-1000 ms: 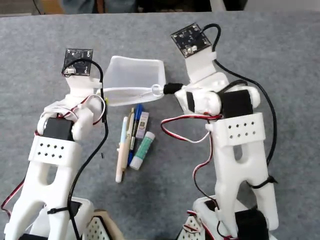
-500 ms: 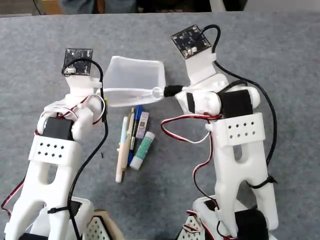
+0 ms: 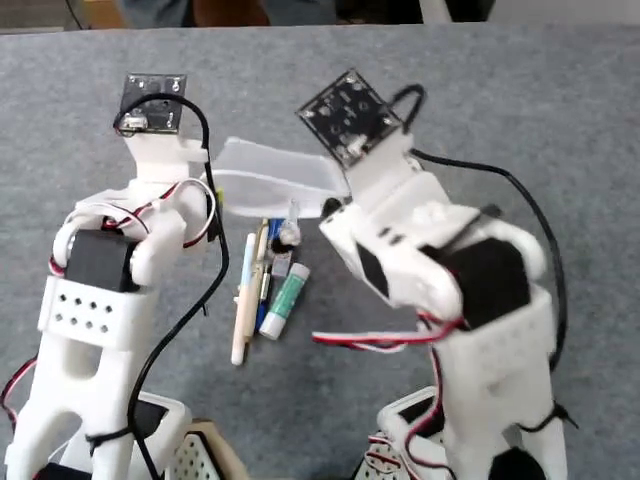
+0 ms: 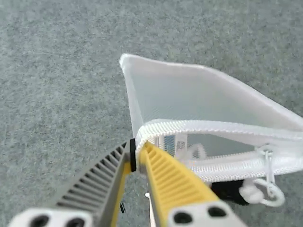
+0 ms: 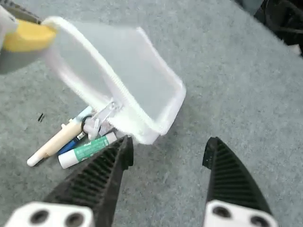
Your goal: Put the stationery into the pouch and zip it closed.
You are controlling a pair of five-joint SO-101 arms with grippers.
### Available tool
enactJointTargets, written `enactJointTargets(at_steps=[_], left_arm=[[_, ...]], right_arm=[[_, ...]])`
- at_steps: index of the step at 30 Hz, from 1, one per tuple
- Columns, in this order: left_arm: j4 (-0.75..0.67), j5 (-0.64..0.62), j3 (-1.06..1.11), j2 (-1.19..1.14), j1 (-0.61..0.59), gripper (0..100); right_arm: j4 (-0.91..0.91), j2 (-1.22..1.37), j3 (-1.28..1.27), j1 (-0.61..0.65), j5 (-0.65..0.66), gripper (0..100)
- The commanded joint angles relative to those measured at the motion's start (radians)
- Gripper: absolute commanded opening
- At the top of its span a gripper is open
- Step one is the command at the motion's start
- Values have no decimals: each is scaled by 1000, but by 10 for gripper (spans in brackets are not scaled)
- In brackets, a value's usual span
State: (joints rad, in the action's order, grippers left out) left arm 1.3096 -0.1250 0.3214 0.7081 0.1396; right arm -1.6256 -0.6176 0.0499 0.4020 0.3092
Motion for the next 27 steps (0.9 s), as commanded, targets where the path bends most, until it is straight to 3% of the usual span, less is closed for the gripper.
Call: enactJointTargets(at_steps=[1, 6, 12, 18, 27], left_arm=[[66, -9, -130, 17, 13, 28], [222, -11, -280, 17, 13, 28], [373, -11, -377, 9, 13, 28], [414, -11, -348, 12, 4, 28], [407, -9, -297, 15, 10, 28]], right_arm=[[-43, -33, 62, 18, -3, 257], [-101, -38, 61, 38, 2, 257], [-135, -79, -8, 178, 71, 255], [-129, -170, -171, 279, 147, 257], [15, -232, -352, 278, 239, 255]])
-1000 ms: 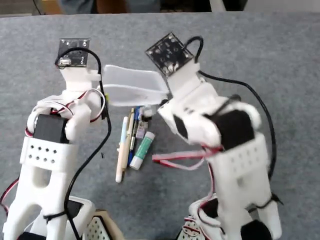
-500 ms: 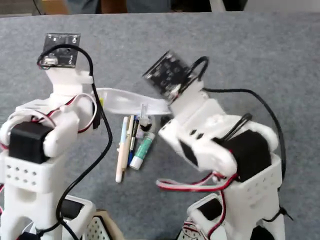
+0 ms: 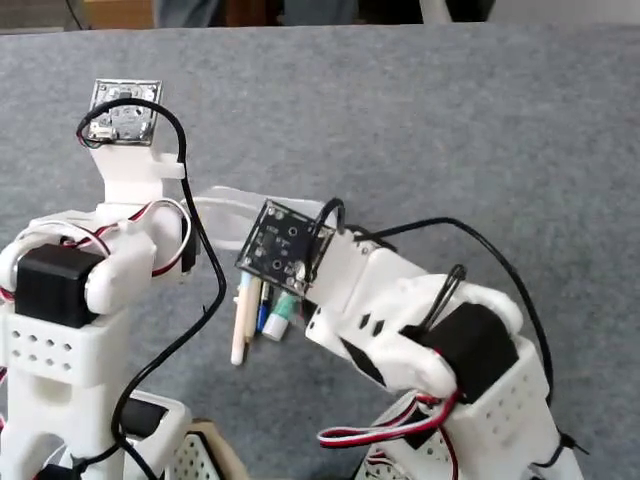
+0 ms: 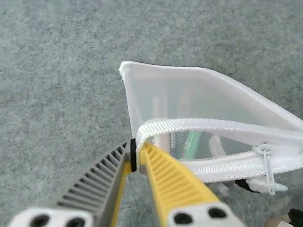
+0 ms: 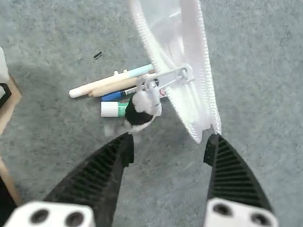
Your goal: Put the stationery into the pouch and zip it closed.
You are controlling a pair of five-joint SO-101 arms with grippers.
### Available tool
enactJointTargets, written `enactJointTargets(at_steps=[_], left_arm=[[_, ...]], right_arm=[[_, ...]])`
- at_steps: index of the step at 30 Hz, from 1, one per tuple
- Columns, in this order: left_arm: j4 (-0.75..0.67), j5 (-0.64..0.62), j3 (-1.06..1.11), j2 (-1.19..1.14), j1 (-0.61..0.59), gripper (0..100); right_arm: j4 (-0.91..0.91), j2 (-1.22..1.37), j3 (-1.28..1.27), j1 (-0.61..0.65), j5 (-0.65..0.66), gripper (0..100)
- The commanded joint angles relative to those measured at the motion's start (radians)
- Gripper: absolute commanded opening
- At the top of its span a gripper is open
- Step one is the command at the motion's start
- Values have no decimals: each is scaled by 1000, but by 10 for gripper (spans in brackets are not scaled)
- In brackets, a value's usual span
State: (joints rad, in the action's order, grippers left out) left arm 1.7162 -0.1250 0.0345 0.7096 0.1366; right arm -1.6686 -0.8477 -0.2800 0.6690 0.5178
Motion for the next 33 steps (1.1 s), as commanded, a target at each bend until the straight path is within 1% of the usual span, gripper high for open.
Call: enactJointTargets(at_steps=[1, 8, 16, 20, 23, 30, 31, 33], left_arm=[[0, -6, -10, 14, 13, 28], [5, -5, -8, 14, 15, 28], [3, -5, -8, 12, 15, 28], [3, -3, -8, 9, 15, 28], [-2, -3, -8, 5, 15, 28], [-18, -3, -8, 5, 15, 28], [-18, -3, -8, 5, 15, 28], [-25, -3, -7, 3, 15, 28]], right_arm=[[80, -2, -33, 11, 37, 255], [227, 1, -58, -57, 55, 254], [296, 128, -104, -66, 71, 254], [367, 189, -101, -132, 71, 254], [382, 223, -97, -160, 72, 254], [384, 263, -102, -169, 74, 253], [384, 265, -102, -169, 75, 250], [384, 266, -104, -167, 110, 211]])
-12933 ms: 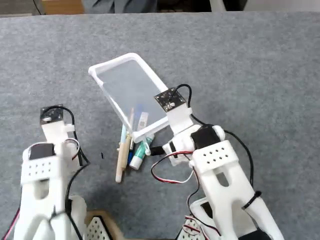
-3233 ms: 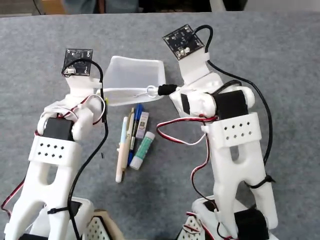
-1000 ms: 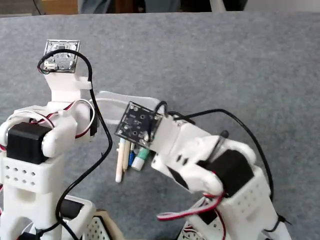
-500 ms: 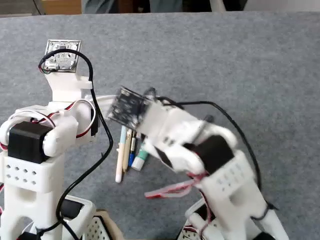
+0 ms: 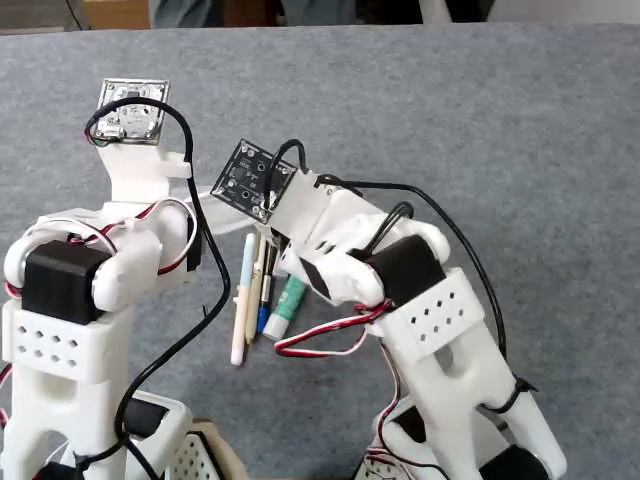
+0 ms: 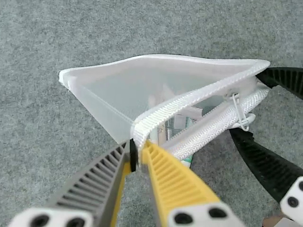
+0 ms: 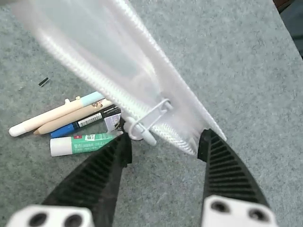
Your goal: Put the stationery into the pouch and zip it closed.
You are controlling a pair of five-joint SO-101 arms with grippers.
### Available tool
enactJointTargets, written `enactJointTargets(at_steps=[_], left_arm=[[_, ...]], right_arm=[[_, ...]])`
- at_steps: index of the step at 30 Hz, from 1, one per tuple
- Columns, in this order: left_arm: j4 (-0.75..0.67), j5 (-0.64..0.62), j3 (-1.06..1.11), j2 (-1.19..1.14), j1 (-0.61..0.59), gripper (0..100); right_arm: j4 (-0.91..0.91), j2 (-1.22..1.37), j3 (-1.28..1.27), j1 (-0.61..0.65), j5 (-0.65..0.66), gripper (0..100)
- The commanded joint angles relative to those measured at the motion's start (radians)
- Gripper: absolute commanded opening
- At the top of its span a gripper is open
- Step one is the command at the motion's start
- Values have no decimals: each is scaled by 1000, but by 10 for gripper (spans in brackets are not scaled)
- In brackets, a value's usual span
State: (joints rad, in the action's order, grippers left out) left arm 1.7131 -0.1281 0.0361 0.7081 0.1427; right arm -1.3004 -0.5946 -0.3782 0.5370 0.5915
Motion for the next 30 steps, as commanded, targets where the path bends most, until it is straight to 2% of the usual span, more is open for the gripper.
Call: enactJointTargets(at_steps=[1, 5, 15, 30], left_arm=[[-21, 0, -8, 5, 8, 28], [-21, 0, -8, 5, 8, 28], [-21, 0, -8, 5, 8, 28], [-58, 0, -10, 17, 8, 30]], right_arm=[[15, 13, -5, -35, 58, 178], [15, 12, -4, -35, 104, 84], [11, 7, -1, -35, 120, 13], [11, 5, 2, -35, 115, 14]])
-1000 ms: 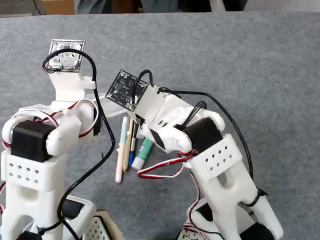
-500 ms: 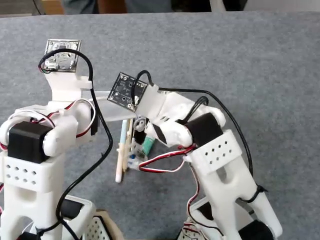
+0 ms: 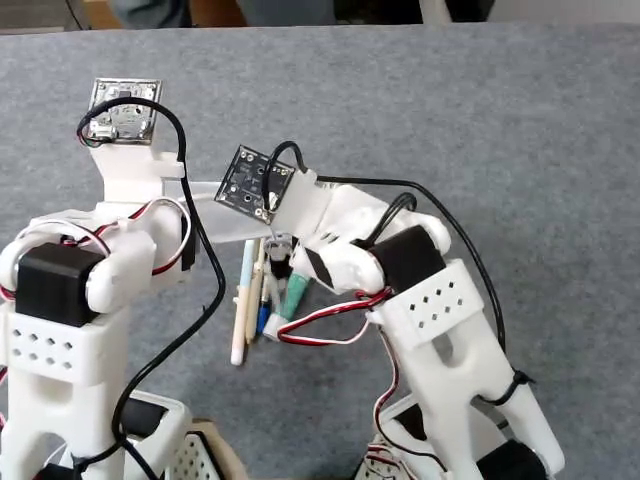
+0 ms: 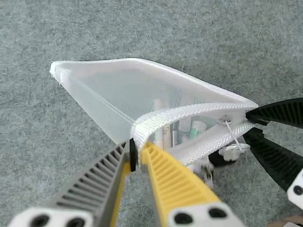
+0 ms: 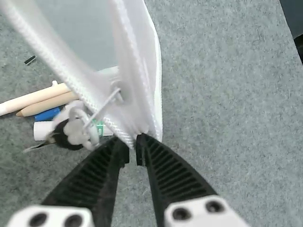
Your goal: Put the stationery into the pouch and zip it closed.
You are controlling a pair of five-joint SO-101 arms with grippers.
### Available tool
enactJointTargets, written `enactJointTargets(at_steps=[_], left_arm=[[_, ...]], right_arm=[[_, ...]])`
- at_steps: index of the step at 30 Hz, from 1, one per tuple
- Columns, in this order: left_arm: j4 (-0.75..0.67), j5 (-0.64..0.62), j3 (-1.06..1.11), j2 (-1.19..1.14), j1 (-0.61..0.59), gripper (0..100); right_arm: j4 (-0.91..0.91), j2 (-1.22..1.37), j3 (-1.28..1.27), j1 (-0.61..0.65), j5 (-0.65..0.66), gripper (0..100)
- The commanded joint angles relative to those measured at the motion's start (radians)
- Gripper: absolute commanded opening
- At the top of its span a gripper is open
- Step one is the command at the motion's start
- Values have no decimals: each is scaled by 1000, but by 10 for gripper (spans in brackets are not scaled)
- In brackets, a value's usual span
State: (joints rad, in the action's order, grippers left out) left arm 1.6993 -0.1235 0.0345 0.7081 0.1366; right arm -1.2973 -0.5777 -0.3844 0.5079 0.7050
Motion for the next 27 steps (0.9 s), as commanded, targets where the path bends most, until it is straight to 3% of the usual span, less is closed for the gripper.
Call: enactJointTargets(at_steps=[1, 5, 11, 17, 27], left_arm=[[-44, -5, -13, 17, 15, 30], [-49, -9, -8, 17, 15, 34], [-48, -11, -8, 17, 7, 144], [-51, -11, 7, 8, 7, 145], [-216, -3, 220, 17, 5, 145]], right_arm=[[9, -12, 8, -8, 0, 14], [12, -12, 8, -8, 0, 14], [12, -12, 8, -8, -2, 14], [12, -12, 8, -8, -2, 14], [11, -12, 8, -8, -2, 14]])
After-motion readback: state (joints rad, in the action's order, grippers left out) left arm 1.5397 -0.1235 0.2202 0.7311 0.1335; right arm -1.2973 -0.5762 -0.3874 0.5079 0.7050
